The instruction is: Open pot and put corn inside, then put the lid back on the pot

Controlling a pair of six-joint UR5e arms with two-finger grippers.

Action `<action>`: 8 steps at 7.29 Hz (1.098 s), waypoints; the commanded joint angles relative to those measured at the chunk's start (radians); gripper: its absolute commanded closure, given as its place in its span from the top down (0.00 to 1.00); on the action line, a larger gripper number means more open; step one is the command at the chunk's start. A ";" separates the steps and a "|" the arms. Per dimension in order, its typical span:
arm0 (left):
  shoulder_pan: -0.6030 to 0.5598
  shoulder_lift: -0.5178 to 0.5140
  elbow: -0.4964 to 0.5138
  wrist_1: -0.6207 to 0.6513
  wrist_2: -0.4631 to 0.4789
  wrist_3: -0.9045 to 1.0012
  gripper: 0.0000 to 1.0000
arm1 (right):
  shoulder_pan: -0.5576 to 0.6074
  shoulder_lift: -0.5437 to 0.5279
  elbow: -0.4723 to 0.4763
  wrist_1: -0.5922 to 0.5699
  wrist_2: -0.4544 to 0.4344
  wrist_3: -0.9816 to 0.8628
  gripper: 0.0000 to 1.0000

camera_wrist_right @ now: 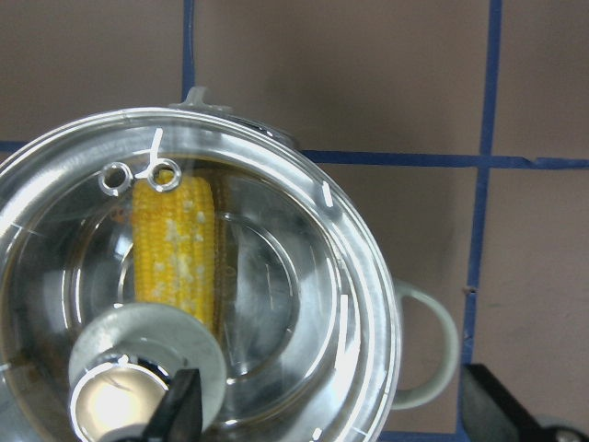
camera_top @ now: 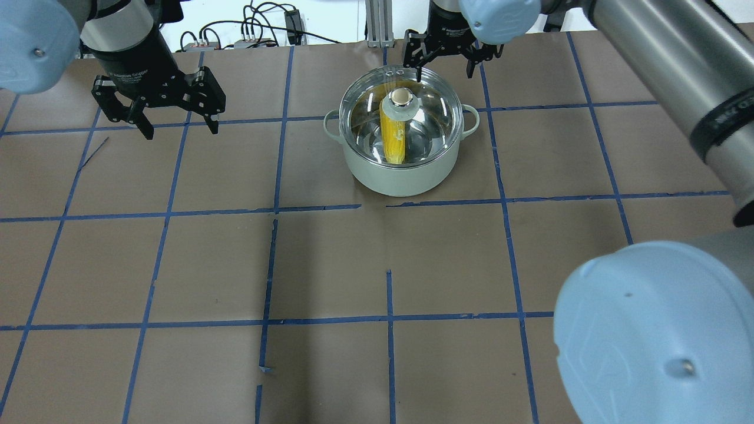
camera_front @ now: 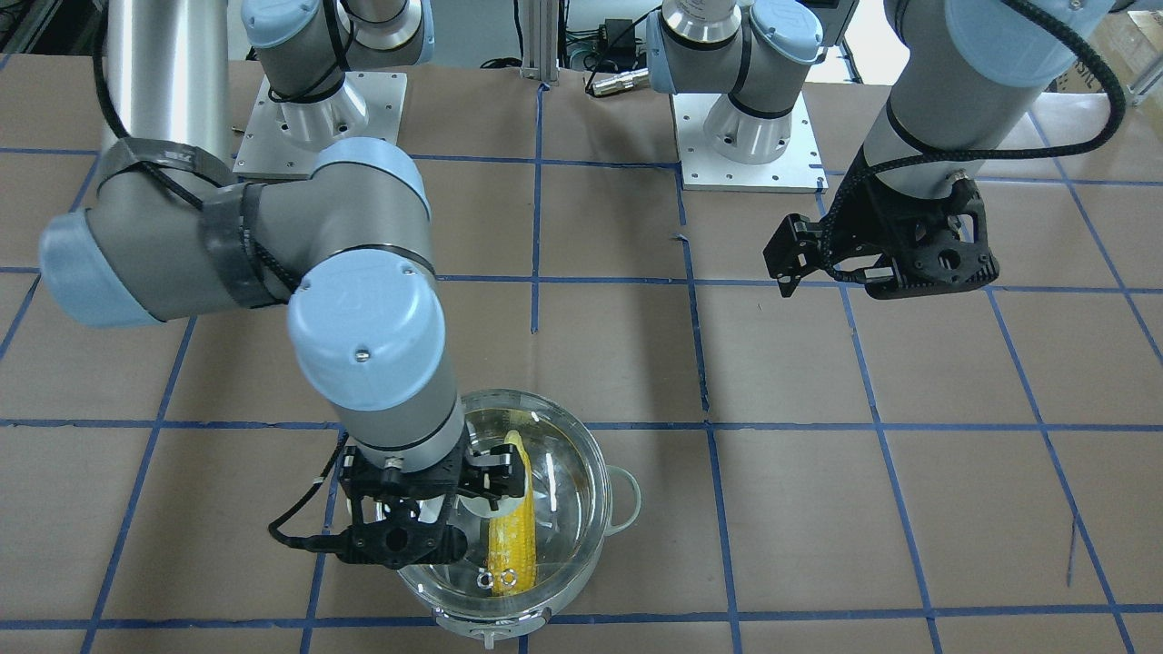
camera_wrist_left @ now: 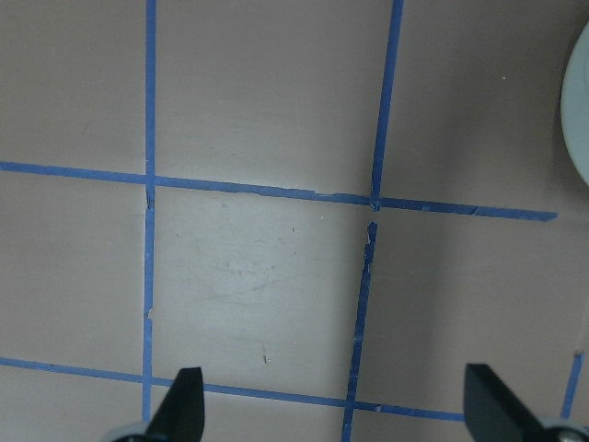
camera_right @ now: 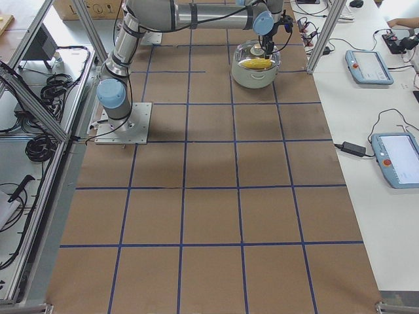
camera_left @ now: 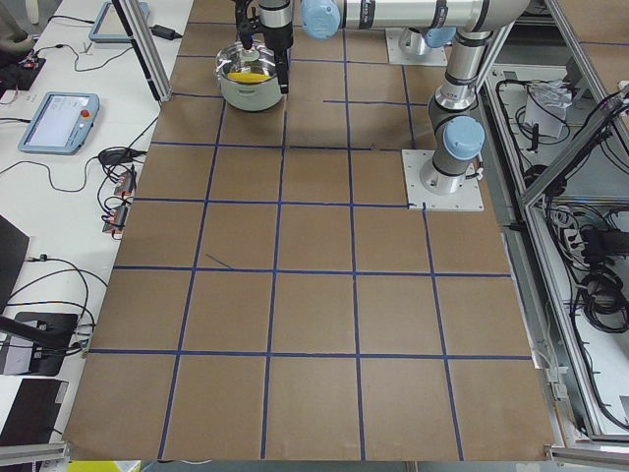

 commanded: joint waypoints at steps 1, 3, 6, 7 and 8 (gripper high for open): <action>0.000 0.000 -0.001 0.003 0.003 0.000 1.00 | -0.059 -0.191 0.188 0.019 -0.001 -0.097 0.99; 0.000 0.000 -0.001 0.003 0.003 0.000 1.00 | -0.129 -0.378 0.347 0.065 -0.003 -0.165 1.00; 0.000 0.000 -0.001 0.003 0.003 0.000 1.00 | -0.142 -0.468 0.340 0.244 -0.001 -0.183 1.00; -0.002 -0.005 -0.003 0.004 -0.003 0.002 1.00 | -0.143 -0.469 0.337 0.248 0.002 -0.183 1.00; -0.002 -0.005 -0.003 0.004 -0.006 0.000 1.00 | -0.142 -0.471 0.338 0.246 0.009 -0.182 1.00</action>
